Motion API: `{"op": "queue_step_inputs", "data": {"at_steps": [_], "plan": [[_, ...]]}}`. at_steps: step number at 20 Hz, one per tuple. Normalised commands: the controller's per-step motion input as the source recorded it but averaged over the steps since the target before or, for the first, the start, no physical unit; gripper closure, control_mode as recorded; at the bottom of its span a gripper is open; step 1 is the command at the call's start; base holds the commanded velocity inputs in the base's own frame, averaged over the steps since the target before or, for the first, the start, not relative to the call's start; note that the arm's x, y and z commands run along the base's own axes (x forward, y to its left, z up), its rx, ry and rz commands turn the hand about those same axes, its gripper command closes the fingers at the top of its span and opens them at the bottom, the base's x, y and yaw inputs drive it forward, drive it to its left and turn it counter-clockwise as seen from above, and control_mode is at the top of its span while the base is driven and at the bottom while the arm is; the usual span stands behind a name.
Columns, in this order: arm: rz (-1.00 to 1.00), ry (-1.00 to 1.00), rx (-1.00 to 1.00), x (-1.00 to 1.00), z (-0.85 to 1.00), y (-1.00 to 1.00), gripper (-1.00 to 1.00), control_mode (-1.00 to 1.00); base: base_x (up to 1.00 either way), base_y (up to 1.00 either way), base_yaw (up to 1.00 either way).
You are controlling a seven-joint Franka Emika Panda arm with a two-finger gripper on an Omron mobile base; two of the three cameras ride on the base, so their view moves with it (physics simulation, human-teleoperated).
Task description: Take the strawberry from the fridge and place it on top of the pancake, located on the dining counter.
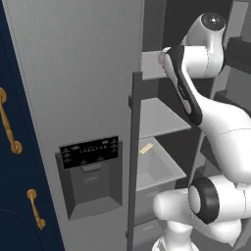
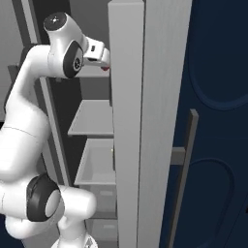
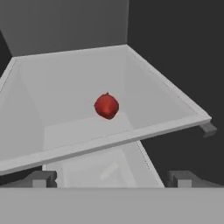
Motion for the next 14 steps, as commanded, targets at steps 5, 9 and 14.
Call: {"op": "queue_step_inputs", "data": {"at_steps": [5,9,14], "plan": [[0.00,0.02,0.00,0.87,-0.15,-0.02,-1.00,-1.00,0.00,0.00,0.00],[-0.04,0.10,0.00,0.63,-0.28,0.00,-1.00,-1.00,0.00,0.00,0.00],[-0.07,0.05,0.00,0.71,-0.26,0.00,-1.00,-1.00,0.00,0.00,0.00]]}}
